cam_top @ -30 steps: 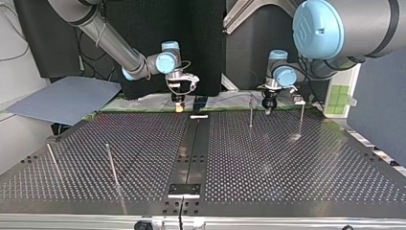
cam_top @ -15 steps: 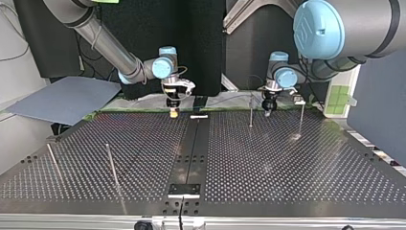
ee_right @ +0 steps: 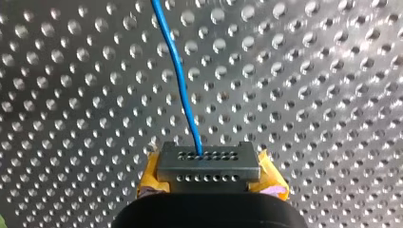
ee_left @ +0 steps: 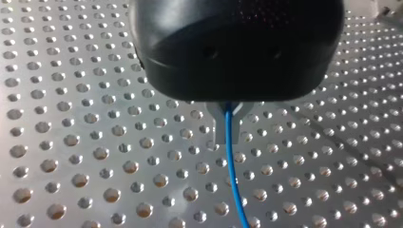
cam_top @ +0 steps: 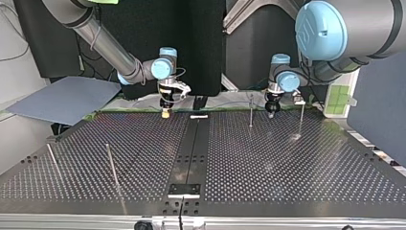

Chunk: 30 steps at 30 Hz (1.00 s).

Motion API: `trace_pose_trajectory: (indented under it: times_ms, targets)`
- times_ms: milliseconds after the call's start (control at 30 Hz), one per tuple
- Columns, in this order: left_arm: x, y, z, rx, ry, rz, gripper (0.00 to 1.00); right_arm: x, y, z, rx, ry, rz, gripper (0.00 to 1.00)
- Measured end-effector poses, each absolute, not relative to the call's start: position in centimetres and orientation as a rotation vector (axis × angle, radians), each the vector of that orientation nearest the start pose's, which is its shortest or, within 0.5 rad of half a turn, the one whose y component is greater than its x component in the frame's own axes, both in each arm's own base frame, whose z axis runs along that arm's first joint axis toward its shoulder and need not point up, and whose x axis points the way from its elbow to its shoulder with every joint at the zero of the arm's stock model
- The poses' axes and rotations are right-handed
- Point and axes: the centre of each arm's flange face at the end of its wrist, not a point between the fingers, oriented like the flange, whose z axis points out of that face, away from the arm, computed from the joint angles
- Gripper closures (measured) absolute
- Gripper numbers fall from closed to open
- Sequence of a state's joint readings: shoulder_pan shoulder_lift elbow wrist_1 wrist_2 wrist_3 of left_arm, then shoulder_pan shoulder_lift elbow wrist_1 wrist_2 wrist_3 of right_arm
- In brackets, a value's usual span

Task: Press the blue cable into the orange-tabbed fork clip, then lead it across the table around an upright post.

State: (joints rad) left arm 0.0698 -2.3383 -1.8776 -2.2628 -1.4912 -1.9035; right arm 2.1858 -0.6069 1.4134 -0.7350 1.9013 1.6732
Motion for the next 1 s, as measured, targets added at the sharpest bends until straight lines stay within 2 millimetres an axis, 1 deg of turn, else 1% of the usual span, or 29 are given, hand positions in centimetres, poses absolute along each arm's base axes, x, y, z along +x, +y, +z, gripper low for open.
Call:
trace_pose_trajectory:
  times_ms: [300,333,367,400,433,467,500,533,567,600,633,667,733,767,1000]
  targets:
    - [56.9,-10.4,0.6,-0.208,1.761,-0.275,1.0,49.1,-51.9,1.5,1.452,-1.167,1.433,1.0]
    - [56.8,-10.4,0.6,-0.198,1.767,-0.276,0.91,49.1,-51.9,1.4,1.453,-1.166,1.433,1.0]
    - [56.7,-10.5,0.6,-0.186,1.775,-0.277,0.85,49.1,-51.9,1.4,1.455,-1.166,1.432,1.0]
    - [56.7,-10.5,0.5,-0.176,1.782,-0.278,0.85,49.1,-51.9,1.4,1.455,-1.166,1.432,1.0]
    - [56.6,-10.5,0.4,-0.166,1.791,-0.278,0.78,49.2,-51.9,1.4,1.456,-1.166,1.432,1.0]
    - [56.4,-10.6,0.4,-0.156,1.802,-0.274,0.73,49.2,-51.8,1.4,1.457,-1.166,1.431,1.0]
    - [56.3,-10.5,0.3,-0.15,1.809,-0.269,0.73,49.2,-51.8,1.3,1.457,-1.166,1.431,1.0]
    - [56.3,-10.5,0.3,-0.146,1.818,-0.262,0.66,49.2,-51.8,1.3,1.458,-1.166,1.431,1.0]
    - [56.1,-10.4,0.2,-0.137,1.829,-0.254,0.49,49.2,-51.8,1.3,1.458,-1.166,1.431,1.0]
    - [56.1,-10.4,0.1,-0.13,1.834,-0.25,0.49,49.2,-51.7,1.3,1.459,-1.165,1.431,1.0]
    - [56.0,-10.4,0.1,-0.123,1.839,-0.249,0.35,49.2,-51.7,1.3,1.46,-1.165,1.431,1.0]
    - [56.0,-10.4,0.1,-0.115,1.843,-0.251,0.16,49.3,-51.7,1.2,1.461,-1.165,1.431,1.0]
    - [55.8,-10.3,0.0,-0.11,1.851,-0.257,0.16,49.3,-51.7,1.2,1.462,-1.164,1.431,1.0]
    - [55.6,-10.2,-0.1,-0.112,1.856,-0.26,0.0,49.3,-51.6,1.2,1.463,-1.164,1.432,1.0]
    - [54.3,-9.0,-0.9,-0.163,1.863,-0.244,0.0,49.4,-51.5,1.0,1.47,-1.162,1.432,1.0]
